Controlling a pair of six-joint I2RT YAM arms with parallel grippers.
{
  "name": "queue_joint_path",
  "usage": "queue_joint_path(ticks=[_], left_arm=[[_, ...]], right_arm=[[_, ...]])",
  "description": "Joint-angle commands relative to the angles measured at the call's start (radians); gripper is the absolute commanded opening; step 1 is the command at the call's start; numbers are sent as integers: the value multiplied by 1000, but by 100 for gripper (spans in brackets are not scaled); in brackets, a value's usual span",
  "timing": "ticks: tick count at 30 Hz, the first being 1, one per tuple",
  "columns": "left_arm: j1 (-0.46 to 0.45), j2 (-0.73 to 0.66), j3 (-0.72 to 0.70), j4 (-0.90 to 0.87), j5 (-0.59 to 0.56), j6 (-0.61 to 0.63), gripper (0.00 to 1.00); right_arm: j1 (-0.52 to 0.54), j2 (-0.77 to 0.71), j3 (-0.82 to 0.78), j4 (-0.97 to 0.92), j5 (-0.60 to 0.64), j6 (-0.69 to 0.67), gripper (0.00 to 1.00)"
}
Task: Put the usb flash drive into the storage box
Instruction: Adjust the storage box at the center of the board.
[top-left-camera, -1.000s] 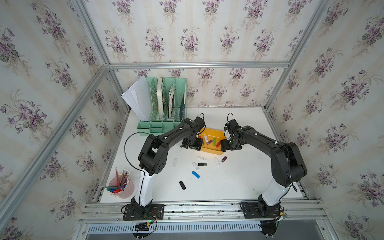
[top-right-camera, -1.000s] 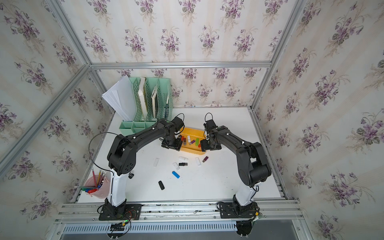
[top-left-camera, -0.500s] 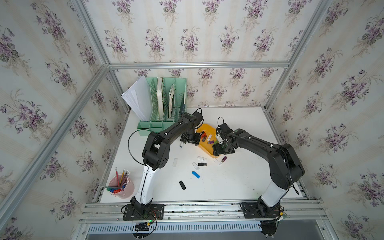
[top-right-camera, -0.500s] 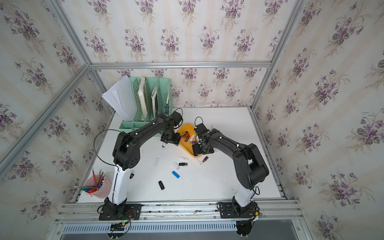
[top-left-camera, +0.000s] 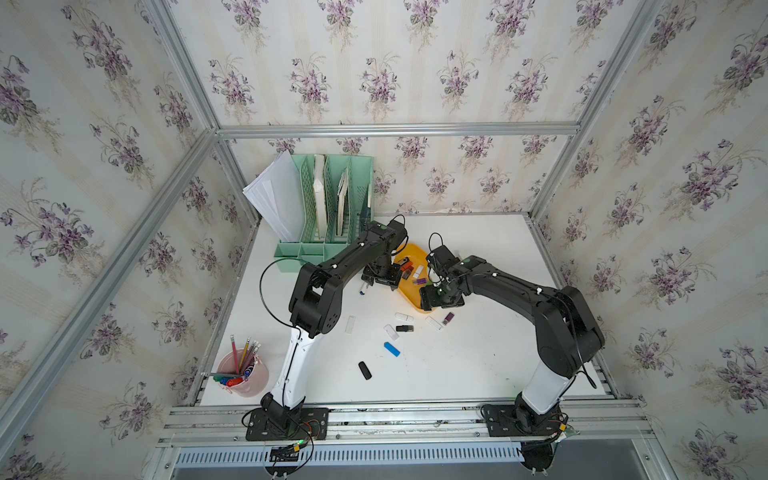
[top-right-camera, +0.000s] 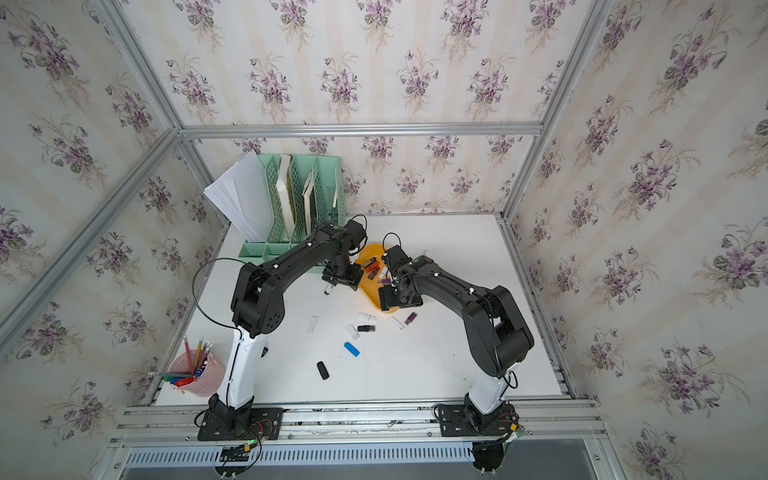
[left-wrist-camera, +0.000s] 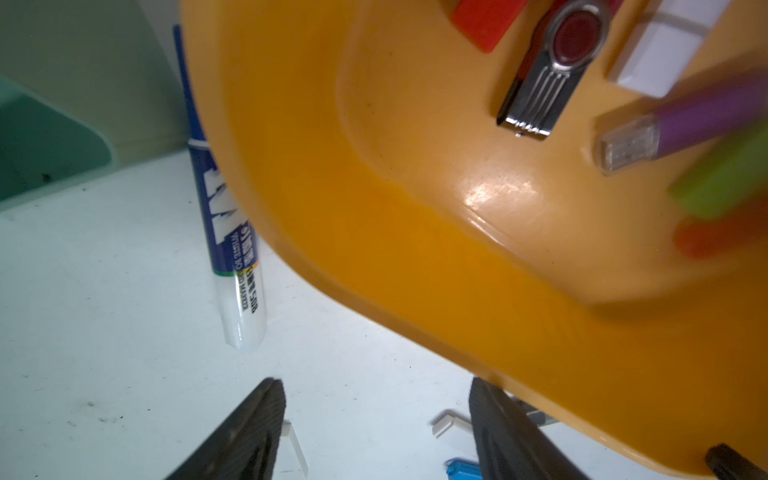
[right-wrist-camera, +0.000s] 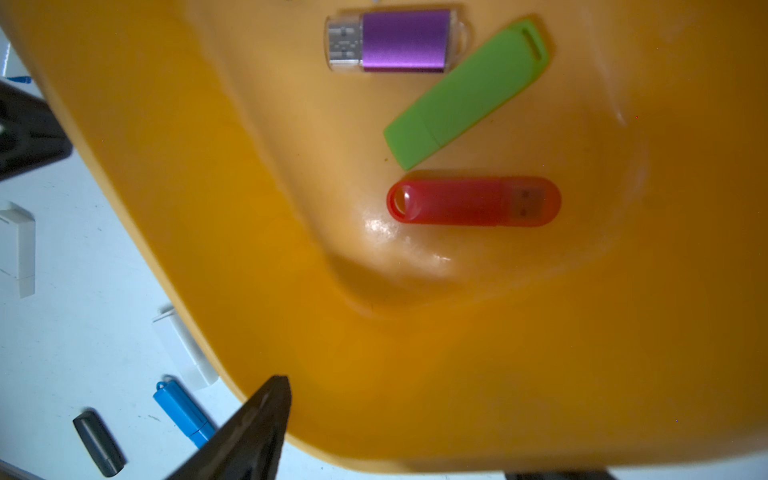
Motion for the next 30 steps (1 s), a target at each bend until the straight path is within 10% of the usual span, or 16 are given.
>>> queue_joint_path(ticks=[1,30], left_arm=[[4,-3,3,72,17,6,75],[35,-60,-72,100,39,18,76]], right_arm=[[-12,-4,-10,-37,-80,-10,81],[-307,-148,7,-50,-41,38,82]])
